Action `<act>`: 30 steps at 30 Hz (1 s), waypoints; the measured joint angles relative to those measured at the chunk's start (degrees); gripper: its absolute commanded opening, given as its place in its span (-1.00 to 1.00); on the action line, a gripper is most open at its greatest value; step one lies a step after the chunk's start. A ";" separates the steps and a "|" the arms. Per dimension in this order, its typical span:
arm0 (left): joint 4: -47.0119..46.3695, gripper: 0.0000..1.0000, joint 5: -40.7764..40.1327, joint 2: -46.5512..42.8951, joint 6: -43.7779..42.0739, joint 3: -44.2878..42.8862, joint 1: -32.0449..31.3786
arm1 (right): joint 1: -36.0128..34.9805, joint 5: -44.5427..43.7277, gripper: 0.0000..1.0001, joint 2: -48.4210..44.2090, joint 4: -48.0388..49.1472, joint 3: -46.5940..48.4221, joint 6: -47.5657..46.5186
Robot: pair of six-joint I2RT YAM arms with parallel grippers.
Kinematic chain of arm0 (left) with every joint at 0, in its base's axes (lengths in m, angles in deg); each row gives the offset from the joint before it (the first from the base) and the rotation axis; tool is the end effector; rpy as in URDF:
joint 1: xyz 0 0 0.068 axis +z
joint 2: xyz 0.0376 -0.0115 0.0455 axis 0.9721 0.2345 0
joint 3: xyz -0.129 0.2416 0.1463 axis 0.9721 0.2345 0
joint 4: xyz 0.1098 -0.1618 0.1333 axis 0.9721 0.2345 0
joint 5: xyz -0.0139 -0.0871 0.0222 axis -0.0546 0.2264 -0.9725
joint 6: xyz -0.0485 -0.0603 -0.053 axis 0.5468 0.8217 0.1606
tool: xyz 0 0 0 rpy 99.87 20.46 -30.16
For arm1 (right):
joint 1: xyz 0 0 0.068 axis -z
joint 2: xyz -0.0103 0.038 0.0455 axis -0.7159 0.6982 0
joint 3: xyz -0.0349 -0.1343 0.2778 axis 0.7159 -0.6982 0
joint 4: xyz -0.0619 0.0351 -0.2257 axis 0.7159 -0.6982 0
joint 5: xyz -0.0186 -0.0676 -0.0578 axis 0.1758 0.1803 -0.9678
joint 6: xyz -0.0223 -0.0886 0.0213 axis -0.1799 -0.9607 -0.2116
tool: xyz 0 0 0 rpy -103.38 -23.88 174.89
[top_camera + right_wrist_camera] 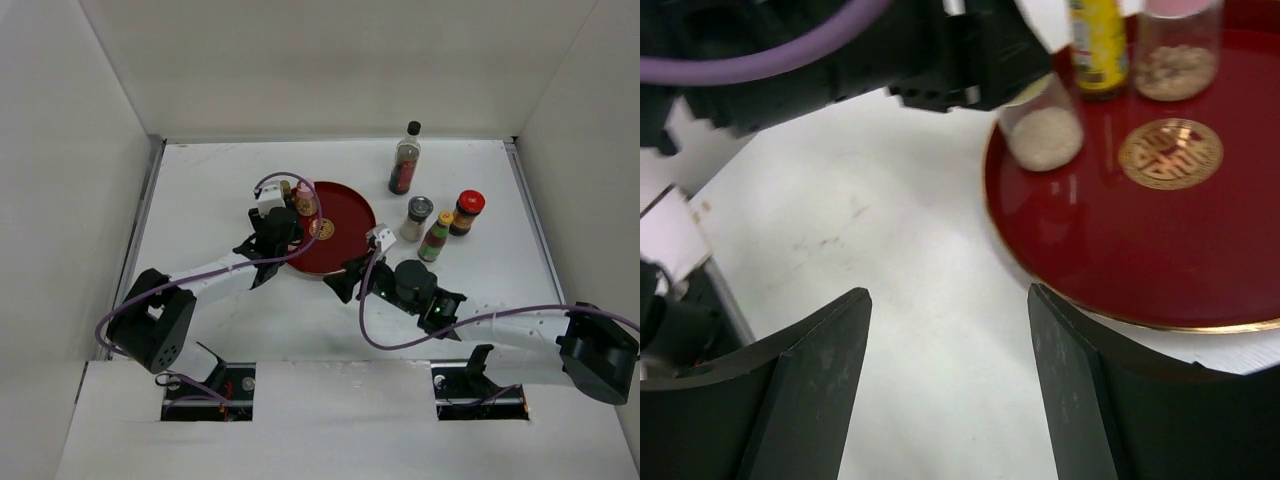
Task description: Organize the condiment bottles
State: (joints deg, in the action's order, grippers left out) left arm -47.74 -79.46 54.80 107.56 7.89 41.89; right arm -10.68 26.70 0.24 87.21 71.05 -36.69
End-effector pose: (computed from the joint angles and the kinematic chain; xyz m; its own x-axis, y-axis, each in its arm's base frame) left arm 0.2869 -0.1416 0.2440 -0.3828 -0.2214 -0.8969 -0.1163 0.9747 -0.1910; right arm 0.1540 0.2154 0.2802 -0.3402 0.1265 -0.9318 -0.6941 0.6347 0.3396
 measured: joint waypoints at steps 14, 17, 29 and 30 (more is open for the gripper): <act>-3.30 1.00 -2.16 -18.10 -0.52 6.99 -0.15 | -2.71 4.31 -0.58 -4.61 0.70 0.31 -2.19; -5.16 1.00 -3.98 -27.96 -1.03 10.10 -0.13 | -2.19 1.33 -0.30 -6.21 -0.85 1.75 -1.86; -6.84 1.00 -11.43 -48.68 0.44 26.12 -1.05 | 12.92 -34.58 0.72 -13.79 -24.37 11.02 -1.66; -6.88 0.97 -11.45 -48.65 0.94 26.99 -1.64 | 14.43 -36.87 0.79 -13.62 -26.86 11.82 -1.73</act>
State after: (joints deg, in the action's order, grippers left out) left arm -54.62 -90.91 6.15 108.50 34.88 40.26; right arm 3.74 -10.17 -13.37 60.34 82.88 -38.41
